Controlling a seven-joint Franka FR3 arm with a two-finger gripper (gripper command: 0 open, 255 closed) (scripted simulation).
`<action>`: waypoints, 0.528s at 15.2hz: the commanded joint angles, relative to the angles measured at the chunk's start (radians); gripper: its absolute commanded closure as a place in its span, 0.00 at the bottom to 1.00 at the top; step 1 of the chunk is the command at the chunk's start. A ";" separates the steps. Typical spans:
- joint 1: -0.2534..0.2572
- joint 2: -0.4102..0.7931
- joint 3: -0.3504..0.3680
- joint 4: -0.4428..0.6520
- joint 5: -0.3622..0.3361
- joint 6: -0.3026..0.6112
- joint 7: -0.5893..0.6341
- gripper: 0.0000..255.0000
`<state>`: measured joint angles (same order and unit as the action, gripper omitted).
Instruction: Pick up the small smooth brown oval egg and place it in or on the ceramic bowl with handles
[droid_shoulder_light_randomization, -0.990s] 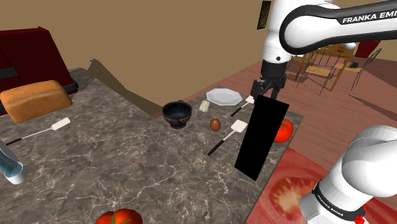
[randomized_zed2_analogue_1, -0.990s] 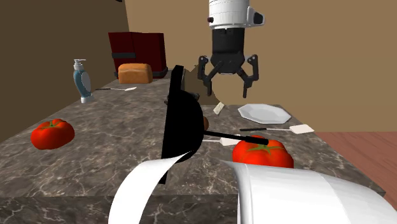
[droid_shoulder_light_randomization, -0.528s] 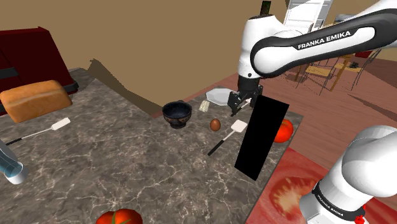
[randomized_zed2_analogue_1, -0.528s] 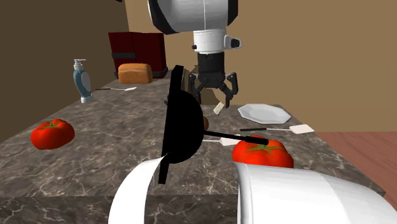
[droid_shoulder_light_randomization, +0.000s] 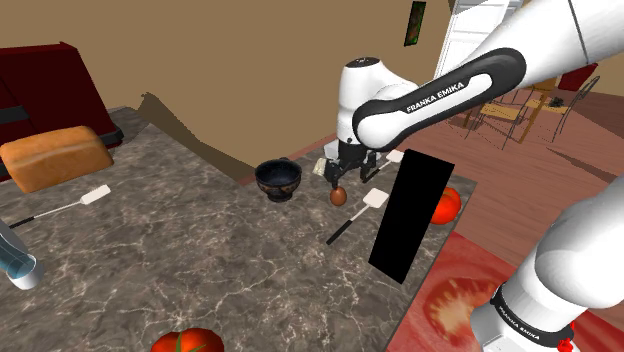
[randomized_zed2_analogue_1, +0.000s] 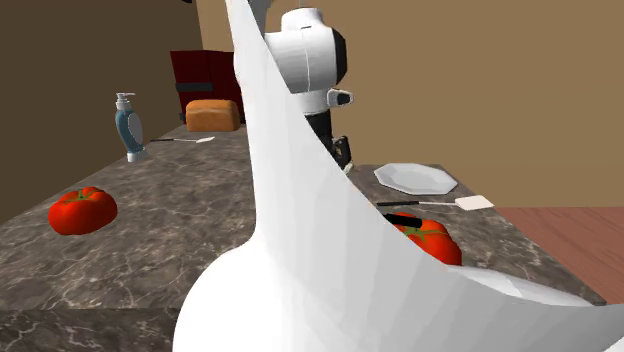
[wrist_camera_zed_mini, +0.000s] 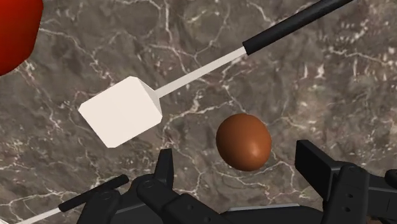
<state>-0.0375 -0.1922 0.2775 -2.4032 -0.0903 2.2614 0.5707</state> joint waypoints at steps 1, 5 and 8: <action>-0.006 0.078 0.022 0.039 -0.045 0.045 0.068 0.00; -0.010 0.135 0.025 0.042 -0.082 0.097 0.103 0.00; -0.014 0.165 0.023 0.030 -0.102 0.136 0.117 0.00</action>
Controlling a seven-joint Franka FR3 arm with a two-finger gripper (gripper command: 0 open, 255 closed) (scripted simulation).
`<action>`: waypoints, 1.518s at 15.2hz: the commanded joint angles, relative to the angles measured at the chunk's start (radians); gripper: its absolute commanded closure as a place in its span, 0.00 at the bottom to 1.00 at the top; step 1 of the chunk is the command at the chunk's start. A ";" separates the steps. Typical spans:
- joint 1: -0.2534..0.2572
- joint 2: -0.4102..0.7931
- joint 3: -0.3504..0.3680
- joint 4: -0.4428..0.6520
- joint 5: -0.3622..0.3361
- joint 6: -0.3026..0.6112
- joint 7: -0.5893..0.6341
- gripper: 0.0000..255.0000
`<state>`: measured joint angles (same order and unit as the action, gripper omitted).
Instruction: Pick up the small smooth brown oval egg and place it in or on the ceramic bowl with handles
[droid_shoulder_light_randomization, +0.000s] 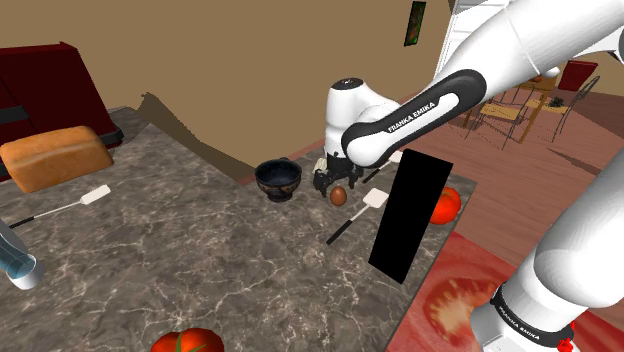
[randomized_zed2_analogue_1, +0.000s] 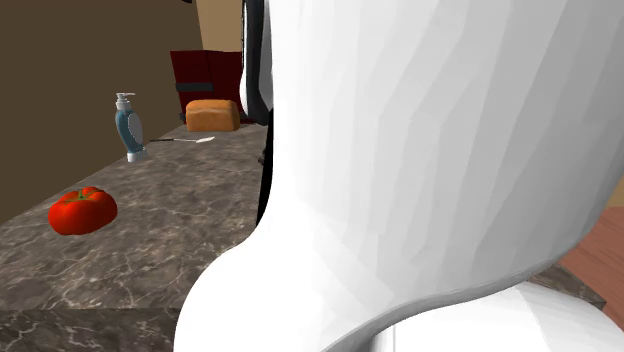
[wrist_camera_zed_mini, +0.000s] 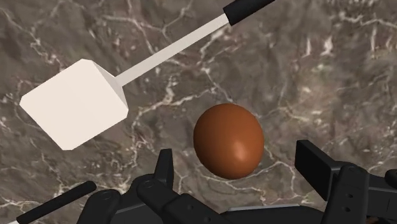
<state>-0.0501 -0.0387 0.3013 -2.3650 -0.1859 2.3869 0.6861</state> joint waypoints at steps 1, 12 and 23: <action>-0.003 0.022 -0.002 -0.011 -0.014 0.024 0.007 0.00; -0.007 0.030 -0.003 -0.010 -0.019 0.031 0.006 1.00; -0.004 -0.010 0.000 0.005 0.009 -0.021 -0.015 1.00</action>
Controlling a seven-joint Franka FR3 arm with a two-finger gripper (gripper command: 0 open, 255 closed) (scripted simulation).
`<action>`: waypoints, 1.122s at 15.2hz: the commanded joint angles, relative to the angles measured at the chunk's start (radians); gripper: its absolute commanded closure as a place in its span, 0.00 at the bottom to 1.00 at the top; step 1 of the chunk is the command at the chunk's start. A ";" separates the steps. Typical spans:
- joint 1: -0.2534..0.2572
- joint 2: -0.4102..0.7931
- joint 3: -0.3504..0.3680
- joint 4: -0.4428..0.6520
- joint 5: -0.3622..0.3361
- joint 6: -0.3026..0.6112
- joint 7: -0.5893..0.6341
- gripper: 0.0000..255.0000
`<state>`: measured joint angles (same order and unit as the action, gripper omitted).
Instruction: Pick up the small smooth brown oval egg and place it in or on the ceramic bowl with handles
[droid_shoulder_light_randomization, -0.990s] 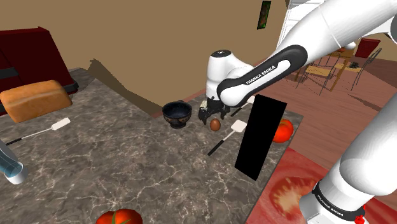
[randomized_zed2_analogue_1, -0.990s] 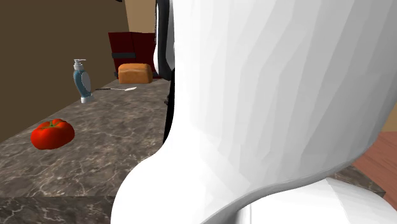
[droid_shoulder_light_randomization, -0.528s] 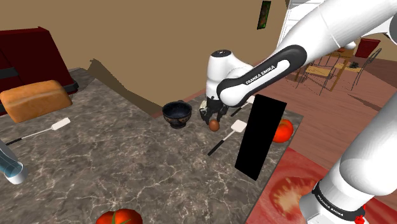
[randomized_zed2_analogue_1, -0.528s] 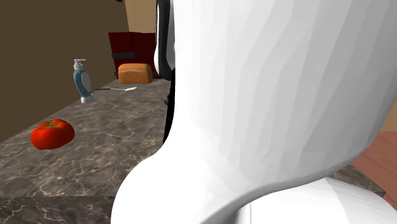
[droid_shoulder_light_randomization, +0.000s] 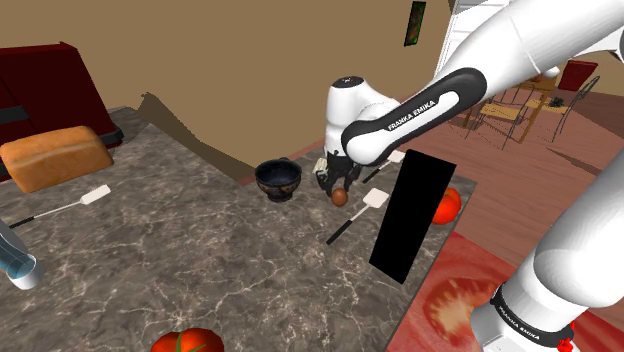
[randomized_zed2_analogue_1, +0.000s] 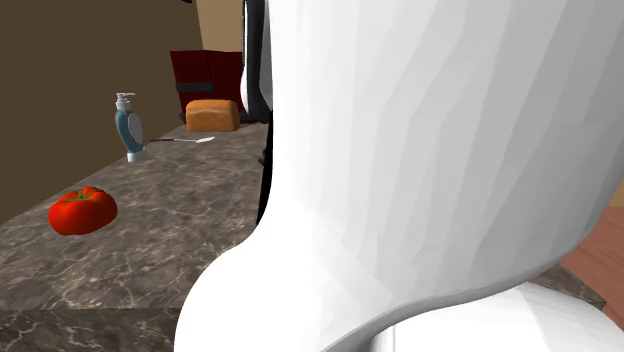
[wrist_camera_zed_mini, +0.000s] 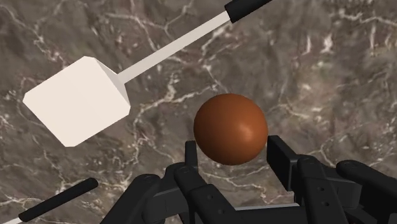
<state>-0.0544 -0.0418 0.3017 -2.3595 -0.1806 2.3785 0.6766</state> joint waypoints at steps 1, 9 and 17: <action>0.001 -0.016 0.000 0.005 0.010 -0.026 -0.011 1.00; 0.005 -0.079 -0.004 0.054 0.049 -0.132 -0.050 1.00; 0.008 -0.127 -0.010 0.117 0.075 -0.240 -0.078 1.00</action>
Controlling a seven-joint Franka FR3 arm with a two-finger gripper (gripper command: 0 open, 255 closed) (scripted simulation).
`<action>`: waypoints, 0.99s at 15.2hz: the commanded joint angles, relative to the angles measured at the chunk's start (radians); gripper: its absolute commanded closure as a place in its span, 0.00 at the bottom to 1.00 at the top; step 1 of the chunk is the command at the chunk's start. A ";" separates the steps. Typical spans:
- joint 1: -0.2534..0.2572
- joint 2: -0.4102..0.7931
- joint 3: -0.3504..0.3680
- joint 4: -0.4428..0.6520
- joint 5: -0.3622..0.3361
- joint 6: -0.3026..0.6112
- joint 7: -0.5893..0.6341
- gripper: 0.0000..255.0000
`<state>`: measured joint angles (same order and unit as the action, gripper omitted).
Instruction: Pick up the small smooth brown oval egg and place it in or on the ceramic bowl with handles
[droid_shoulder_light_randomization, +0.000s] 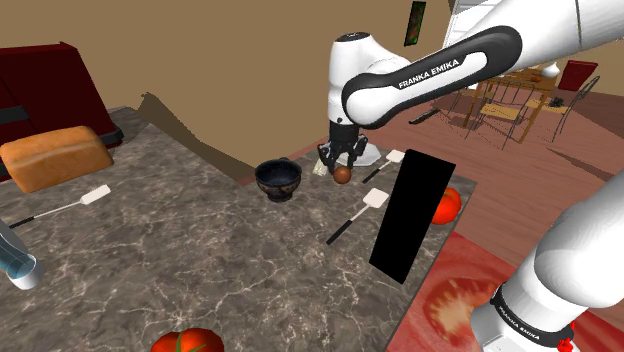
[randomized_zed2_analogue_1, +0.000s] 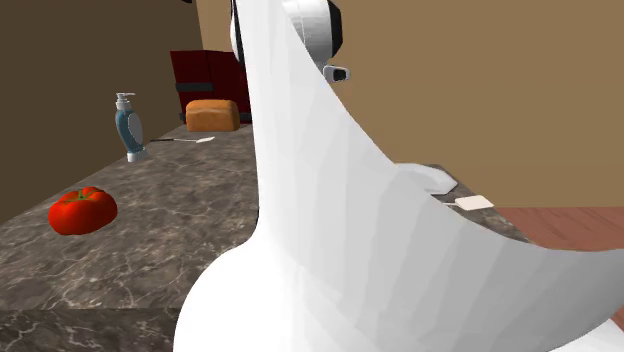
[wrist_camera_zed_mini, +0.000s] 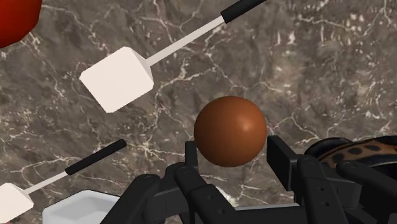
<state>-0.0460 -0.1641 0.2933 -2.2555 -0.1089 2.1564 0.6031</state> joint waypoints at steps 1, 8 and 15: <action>0.000 -0.010 -0.002 0.021 0.006 -0.031 -0.008 1.00; 0.001 -0.038 -0.007 0.089 0.019 -0.124 -0.027 1.00; 0.009 0.068 0.022 0.254 -0.010 -0.193 0.018 1.00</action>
<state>-0.0386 -0.1336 0.3074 -2.0446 -0.1075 1.9724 0.6068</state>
